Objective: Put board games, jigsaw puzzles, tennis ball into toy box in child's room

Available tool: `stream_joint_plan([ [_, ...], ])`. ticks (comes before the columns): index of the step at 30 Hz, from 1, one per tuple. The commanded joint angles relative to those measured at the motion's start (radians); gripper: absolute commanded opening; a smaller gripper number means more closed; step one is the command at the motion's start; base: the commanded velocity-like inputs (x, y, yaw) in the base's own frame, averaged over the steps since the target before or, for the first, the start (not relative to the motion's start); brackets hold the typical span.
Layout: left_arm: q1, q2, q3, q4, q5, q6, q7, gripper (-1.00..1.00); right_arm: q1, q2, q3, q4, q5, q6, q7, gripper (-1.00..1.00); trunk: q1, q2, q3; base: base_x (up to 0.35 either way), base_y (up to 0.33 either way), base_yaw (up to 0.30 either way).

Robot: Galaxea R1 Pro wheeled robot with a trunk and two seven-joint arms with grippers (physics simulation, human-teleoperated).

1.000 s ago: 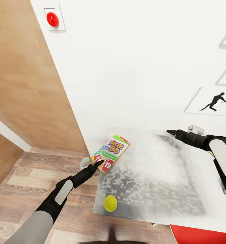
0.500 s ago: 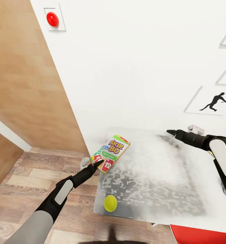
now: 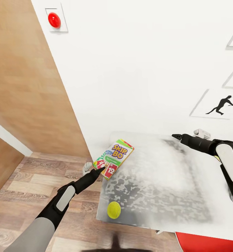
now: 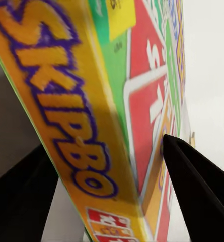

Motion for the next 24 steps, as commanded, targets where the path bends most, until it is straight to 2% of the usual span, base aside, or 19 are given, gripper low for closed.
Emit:
stream_joint_plan([
  [1,-0.001,0.0,-0.001,0.001,0.001,0.005,0.001,-1.0,-0.001,0.0,0.0,-0.001,-0.01,0.003,-0.01,1.0,0.001,-0.002,-0.002,0.0,0.0,0.0],
  [24,0.0,0.001,-0.001,-0.009,0.002,0.005,0.0,-1.0,0.001,0.001,0.002,-0.015,-0.01,0.003,-0.01,1.0,0.001,-0.002,-0.002,0.0,0.0,0.0],
])
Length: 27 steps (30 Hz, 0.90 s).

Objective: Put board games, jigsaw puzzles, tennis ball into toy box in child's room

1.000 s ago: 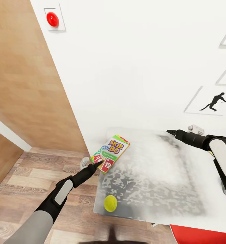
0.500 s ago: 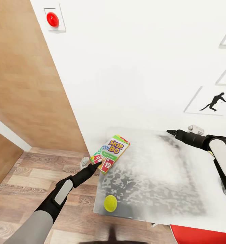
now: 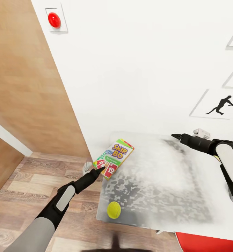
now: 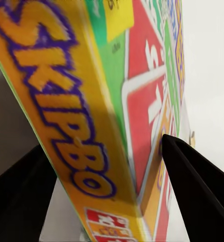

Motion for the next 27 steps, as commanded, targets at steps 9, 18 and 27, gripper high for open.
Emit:
stream_joint_plan([
  [9,0.012,0.001,-0.003,-0.091,0.009,0.01,-0.003,-1.0,0.035,-0.001,-0.001,-0.031,-0.01,0.003,-0.003,1.0,0.001,-0.002,-0.002,0.0,0.0,0.0],
  [18,0.033,0.004,-0.002,-0.177,0.01,0.02,-0.005,-1.0,0.074,-0.003,-0.001,-0.089,-0.009,0.002,-0.001,1.0,0.001,-0.002,-0.002,0.0,0.0,0.0],
  [27,0.073,0.007,0.001,-0.302,0.011,0.055,0.009,-1.0,0.088,-0.003,-0.001,-0.11,-0.009,0.002,0.001,1.0,0.001,-0.002,-0.002,0.0,0.0,0.0],
])
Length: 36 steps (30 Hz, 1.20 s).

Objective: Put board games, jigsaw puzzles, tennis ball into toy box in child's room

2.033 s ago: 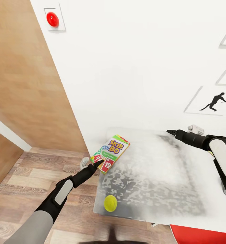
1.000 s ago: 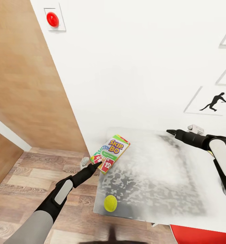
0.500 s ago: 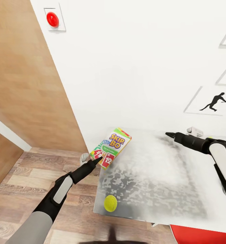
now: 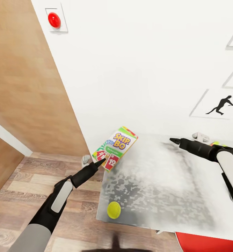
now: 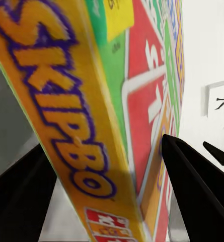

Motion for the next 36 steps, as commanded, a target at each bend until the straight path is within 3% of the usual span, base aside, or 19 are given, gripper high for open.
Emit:
stream_joint_plan([
  [1,0.005,0.001,0.0,-0.021,0.009,0.019,0.01,-1.0,0.003,0.0,0.0,-0.007,-0.01,0.003,-0.009,1.0,0.001,-0.002,-0.002,0.0,0.0,0.0],
  [11,0.023,-0.002,0.002,-0.112,0.015,0.082,0.048,-1.0,0.042,-0.004,0.0,-0.055,-0.009,0.011,0.001,1.0,0.001,-0.002,-0.002,0.0,0.0,0.0],
  [14,0.026,-0.004,0.001,-0.135,0.015,0.092,0.053,-1.0,0.048,-0.005,-0.003,-0.062,-0.009,0.05,0.006,1.0,0.001,-0.002,-0.001,0.0,0.0,-0.003],
  [23,0.029,-0.008,-0.002,-0.167,0.016,0.1,0.058,-1.0,0.049,-0.007,-0.019,-0.069,-0.009,0.148,0.011,1.0,0.001,-0.002,0.0,0.0,0.0,-0.037],
  [36,0.029,-0.009,-0.004,-0.178,0.014,0.102,0.06,-1.0,0.049,0.002,-0.034,-0.071,-0.009,0.17,0.012,1.0,0.001,-0.002,0.014,0.0,0.0,-0.092],
])
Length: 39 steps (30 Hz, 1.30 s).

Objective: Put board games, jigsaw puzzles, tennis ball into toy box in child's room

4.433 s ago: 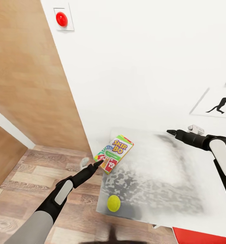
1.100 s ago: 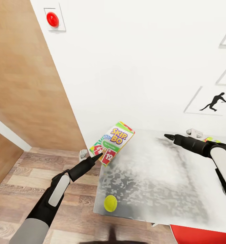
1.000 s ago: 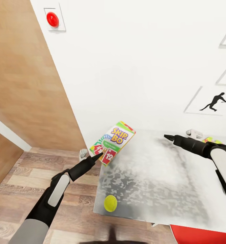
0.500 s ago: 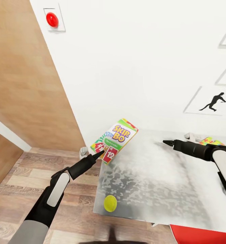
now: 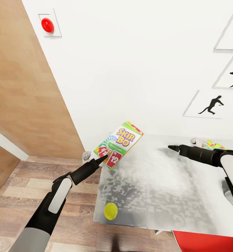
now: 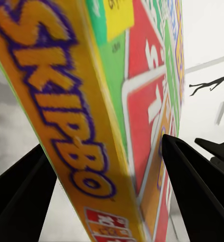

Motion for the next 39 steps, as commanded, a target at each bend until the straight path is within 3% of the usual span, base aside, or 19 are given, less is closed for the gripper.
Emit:
stream_joint_plan([
  [1,0.0,0.0,0.0,-0.001,0.007,0.008,0.002,-1.0,-0.001,0.0,-0.001,-0.001,-0.01,0.003,-0.01,1.0,0.001,-0.002,0.0,0.0,0.0,-0.104],
  [19,0.0,-0.001,-0.001,-0.002,0.004,0.008,0.003,-1.0,-0.003,-0.007,-0.002,-0.001,-0.012,0.003,-0.001,1.0,0.001,-0.002,0.027,-0.025,0.0,-0.106],
  [27,0.0,-0.002,-0.001,-0.002,0.004,0.007,0.005,-1.0,-0.002,-0.012,-0.008,-0.001,-0.013,0.003,0.084,1.0,0.001,-0.002,0.039,-0.012,0.0,-0.116],
  [39,0.0,-0.008,-0.001,-0.002,0.002,0.006,0.006,-1.0,-0.002,-0.013,-0.015,-0.001,-0.013,0.003,0.127,1.0,0.001,-0.002,0.057,-0.002,0.0,-0.141],
])
